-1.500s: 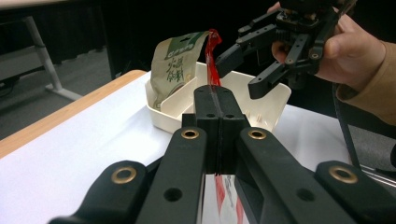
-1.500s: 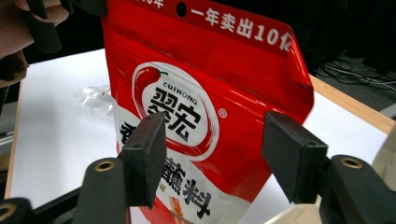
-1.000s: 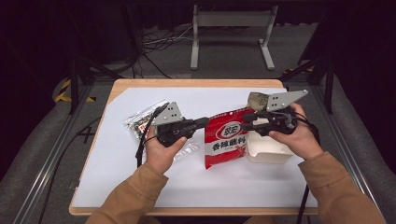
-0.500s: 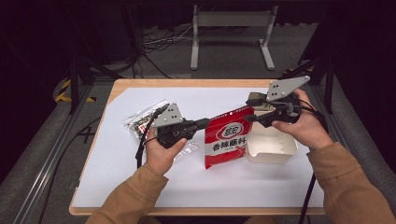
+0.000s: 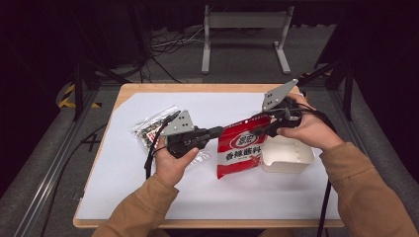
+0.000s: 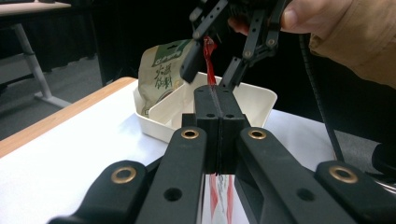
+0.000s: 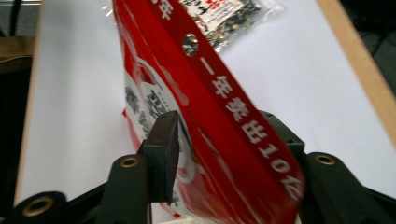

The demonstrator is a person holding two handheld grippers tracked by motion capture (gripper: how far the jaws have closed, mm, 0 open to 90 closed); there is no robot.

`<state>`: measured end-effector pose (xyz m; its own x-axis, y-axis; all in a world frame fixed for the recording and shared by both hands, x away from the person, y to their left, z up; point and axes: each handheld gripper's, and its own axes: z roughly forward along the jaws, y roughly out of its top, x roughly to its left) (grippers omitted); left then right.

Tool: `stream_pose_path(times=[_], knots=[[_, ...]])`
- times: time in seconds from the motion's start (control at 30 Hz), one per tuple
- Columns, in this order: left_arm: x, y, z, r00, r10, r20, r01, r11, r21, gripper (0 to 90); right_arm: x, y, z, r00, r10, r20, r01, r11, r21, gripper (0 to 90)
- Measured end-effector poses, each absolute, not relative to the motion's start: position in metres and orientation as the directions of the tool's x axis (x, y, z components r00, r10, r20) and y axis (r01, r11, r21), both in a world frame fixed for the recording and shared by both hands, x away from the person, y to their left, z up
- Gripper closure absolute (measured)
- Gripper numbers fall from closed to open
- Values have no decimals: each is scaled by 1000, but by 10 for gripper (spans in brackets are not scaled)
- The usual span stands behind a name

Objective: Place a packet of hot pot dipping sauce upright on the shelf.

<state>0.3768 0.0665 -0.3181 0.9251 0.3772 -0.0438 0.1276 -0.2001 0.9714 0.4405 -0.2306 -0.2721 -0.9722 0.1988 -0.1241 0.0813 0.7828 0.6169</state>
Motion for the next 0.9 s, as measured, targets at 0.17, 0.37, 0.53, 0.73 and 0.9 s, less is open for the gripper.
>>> stream_pose_path(times=[0.17,0.37,0.53,0.73,0.9], knots=[[377,66,-319,925,375,-52,132,-190,973,900,444,-223,-276,-984,140,-107,51,808,586,627],[377,65,-319,928,370,-50,130,-193,973,900,444,-216,-279,-994,76,-84,19,841,540,690],[376,64,-320,928,369,-61,137,-184,973,900,444,-214,-279,-994,78,-71,31,861,508,724],[377,65,-321,926,371,-73,146,-173,974,900,442,-212,-276,-996,65,-54,32,880,474,877],[378,72,-323,926,365,-96,161,-150,975,900,441,-212,-273,-998,60,-7,49,862,504,884]])
